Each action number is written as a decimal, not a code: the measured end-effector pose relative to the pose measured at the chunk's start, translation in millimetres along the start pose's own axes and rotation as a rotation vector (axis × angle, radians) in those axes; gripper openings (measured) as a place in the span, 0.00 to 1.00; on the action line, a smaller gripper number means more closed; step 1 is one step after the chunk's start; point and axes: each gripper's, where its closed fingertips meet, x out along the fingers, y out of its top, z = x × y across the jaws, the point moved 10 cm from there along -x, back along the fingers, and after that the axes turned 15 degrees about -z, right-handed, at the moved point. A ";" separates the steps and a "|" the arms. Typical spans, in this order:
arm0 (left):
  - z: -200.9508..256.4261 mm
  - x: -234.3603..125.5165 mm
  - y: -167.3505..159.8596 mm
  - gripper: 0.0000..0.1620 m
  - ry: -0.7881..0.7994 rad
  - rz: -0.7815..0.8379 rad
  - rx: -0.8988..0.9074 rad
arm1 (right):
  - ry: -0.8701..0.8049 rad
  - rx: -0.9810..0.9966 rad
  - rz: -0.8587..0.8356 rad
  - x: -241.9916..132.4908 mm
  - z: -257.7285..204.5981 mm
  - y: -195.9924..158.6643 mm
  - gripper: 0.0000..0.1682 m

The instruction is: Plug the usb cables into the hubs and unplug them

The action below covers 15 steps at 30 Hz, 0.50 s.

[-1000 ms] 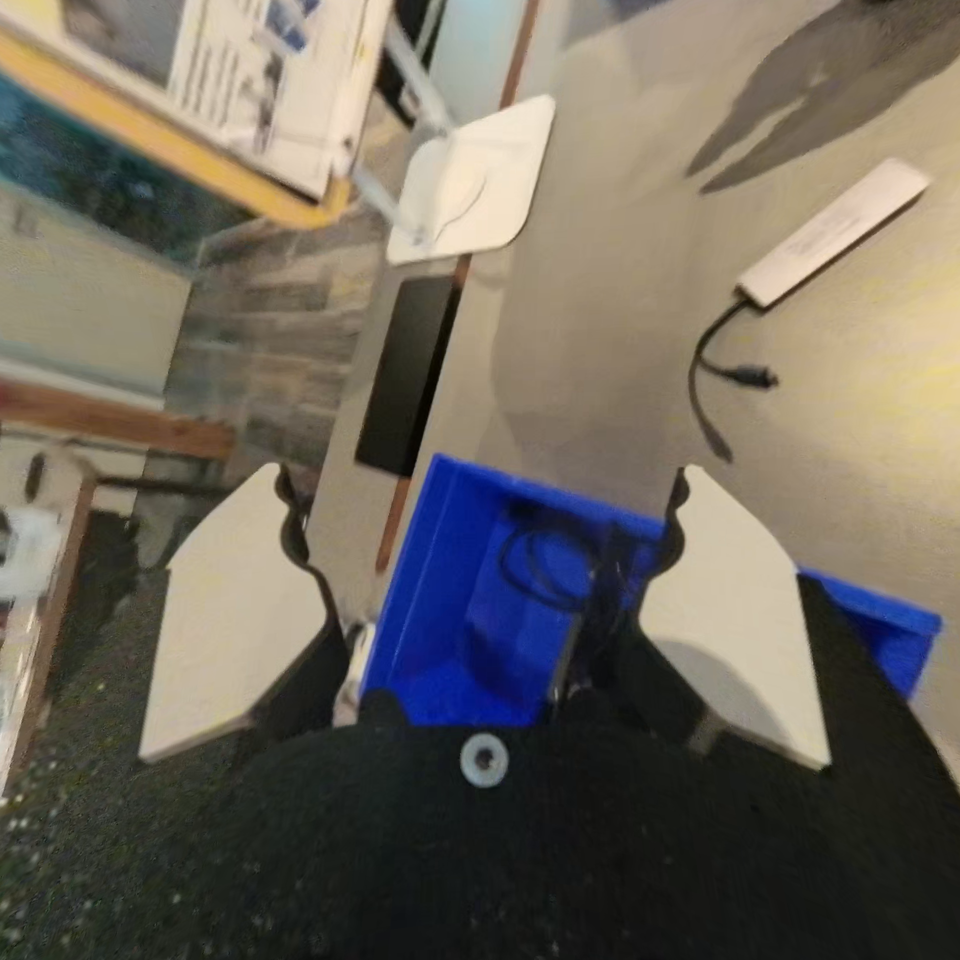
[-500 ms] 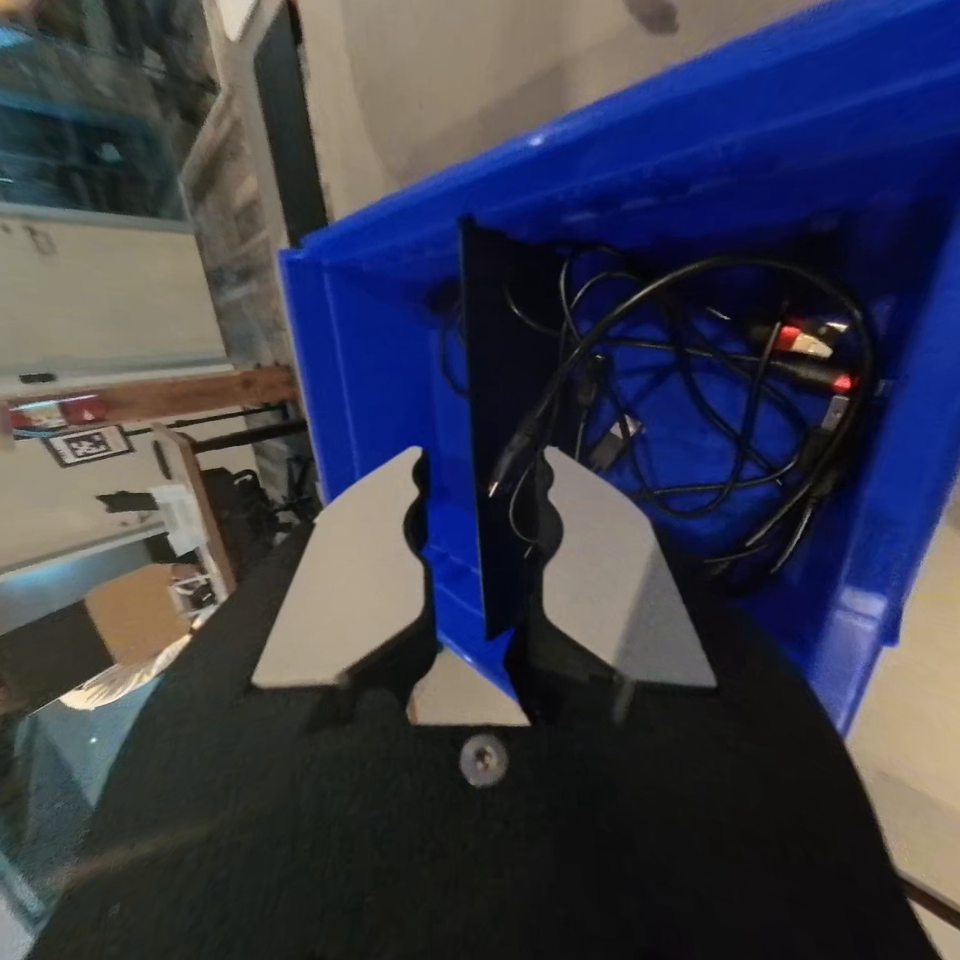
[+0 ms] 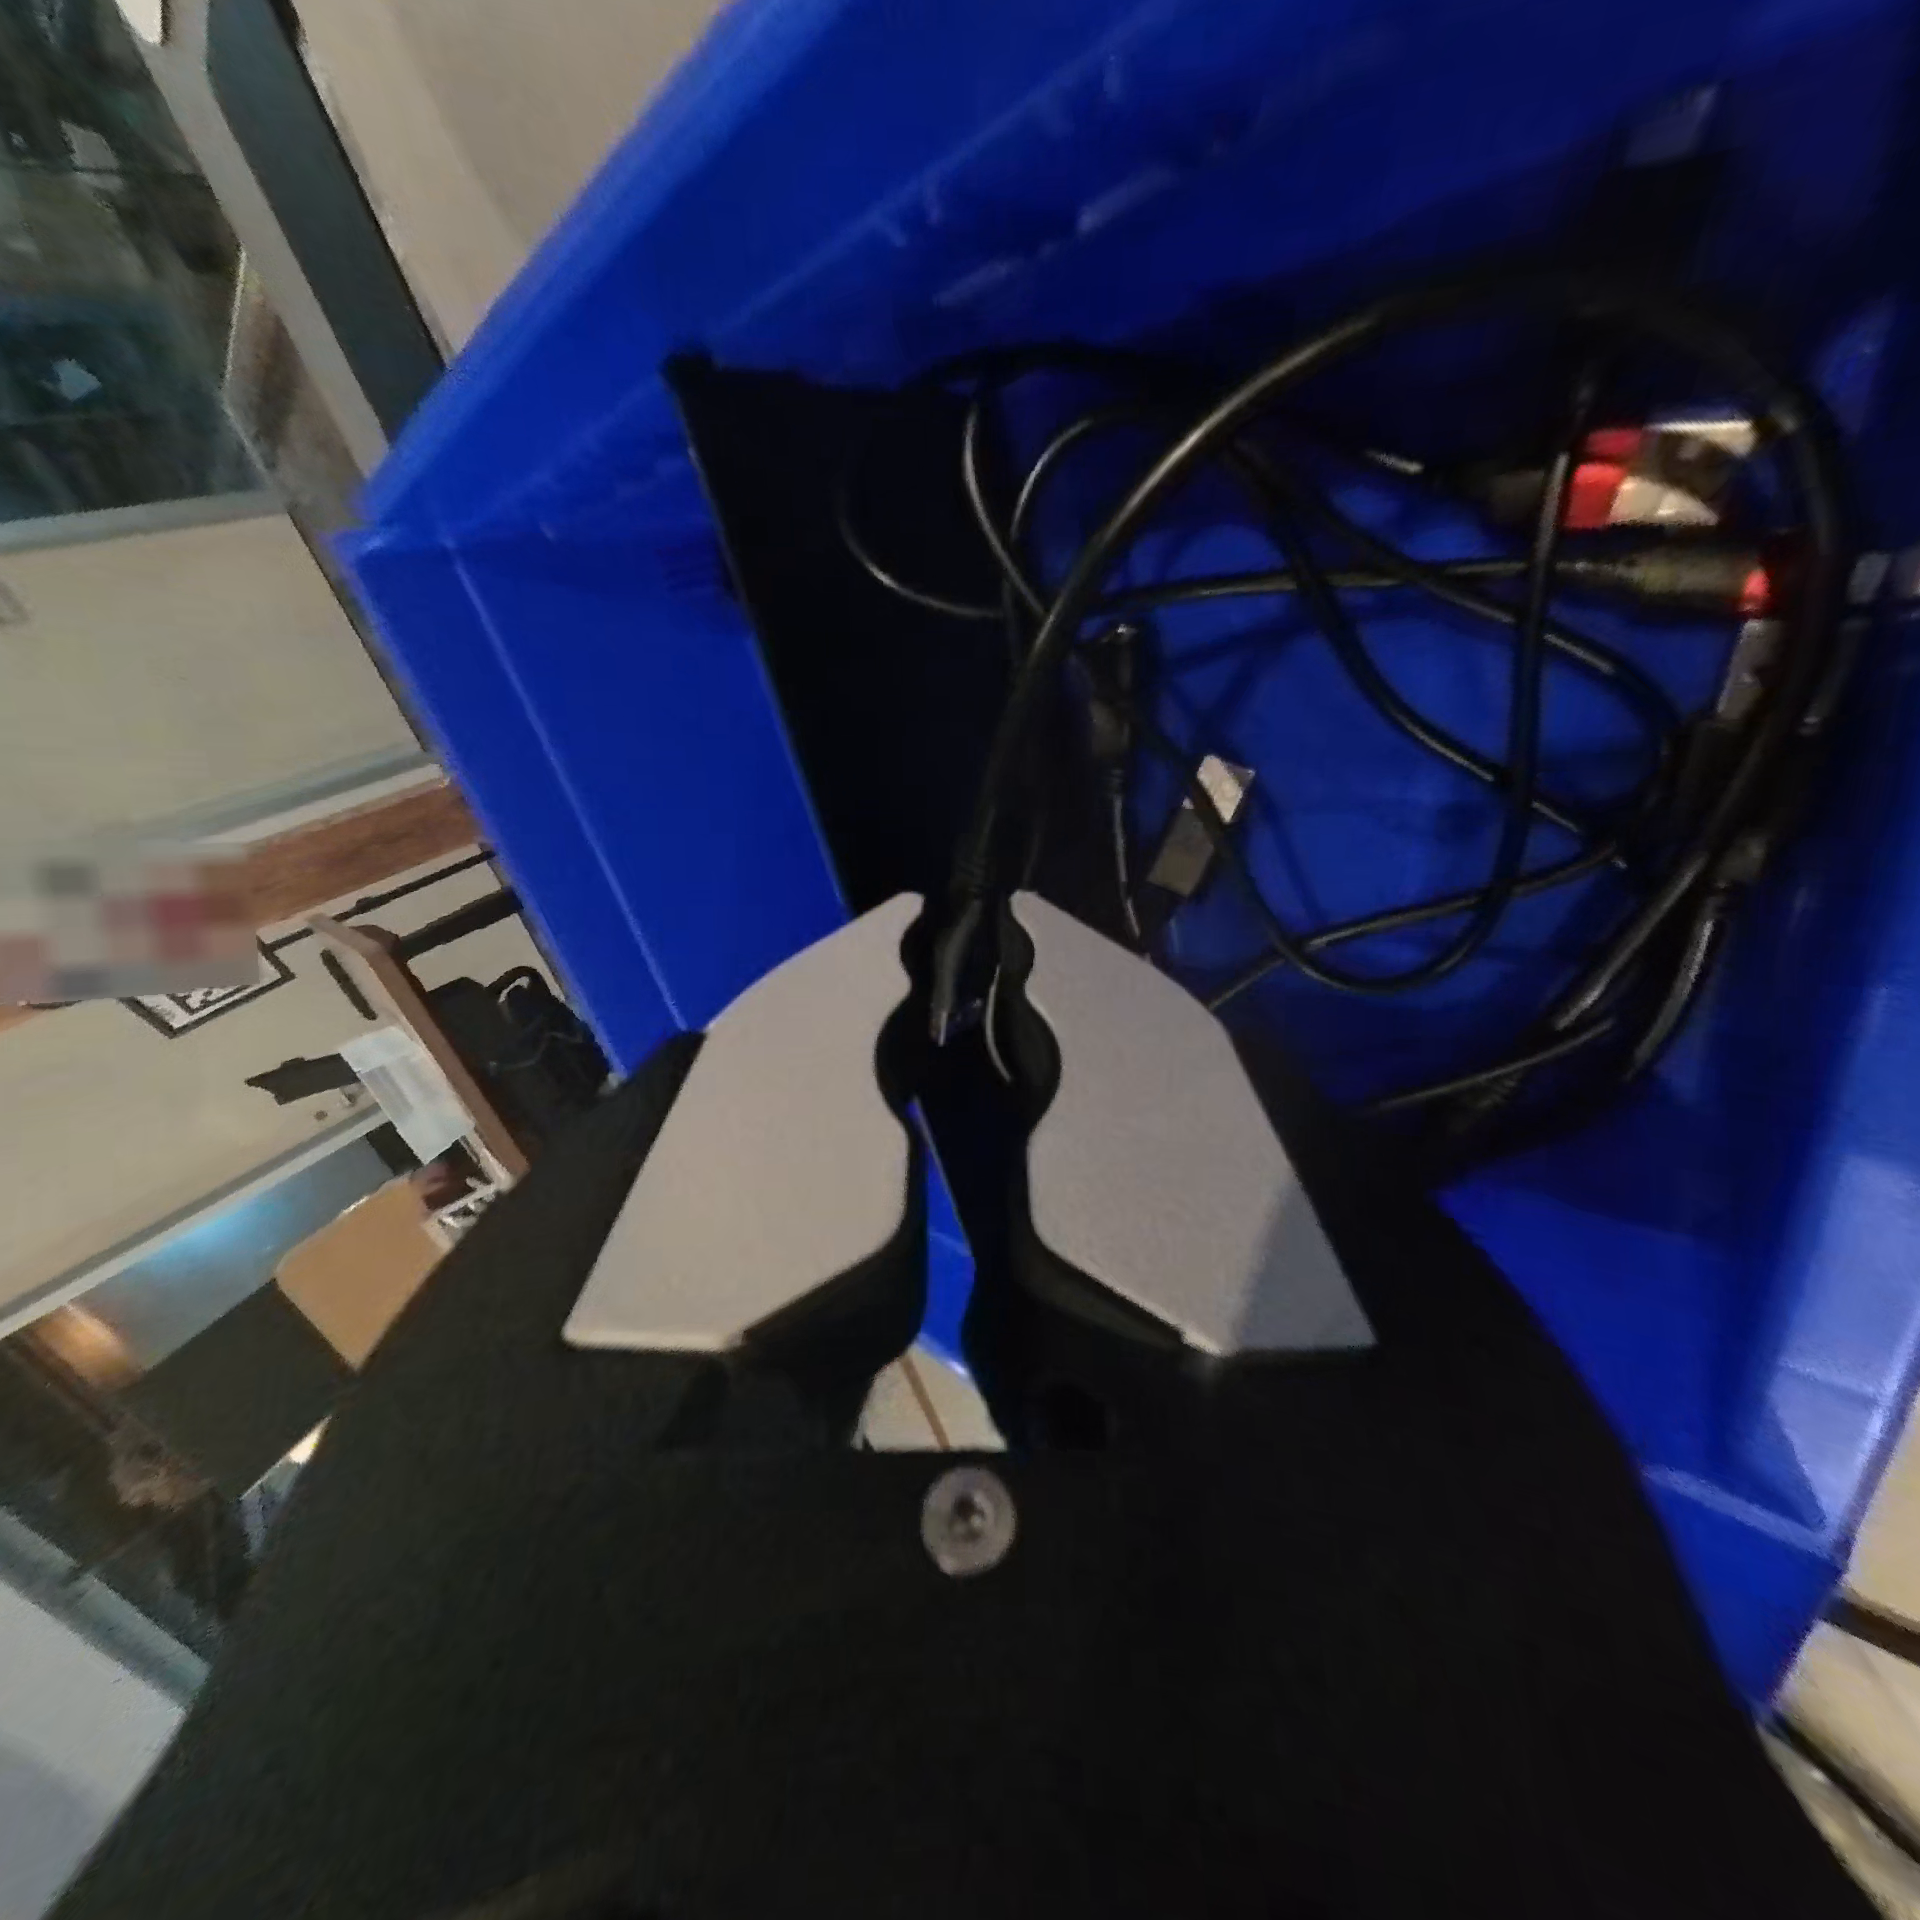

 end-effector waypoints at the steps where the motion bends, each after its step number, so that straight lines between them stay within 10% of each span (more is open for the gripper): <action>1: -1.6 -2.0 -1.6 0.07 0.004 -0.007 -0.015 | 0.000 0.000 0.000 0.0 0.0 -0.1 0.08; 15: -65.4 -97.2 -63.3 0.06 0.337 -0.101 -0.240 | -0.006 -0.005 -0.001 0.0 -0.6 0.0 0.08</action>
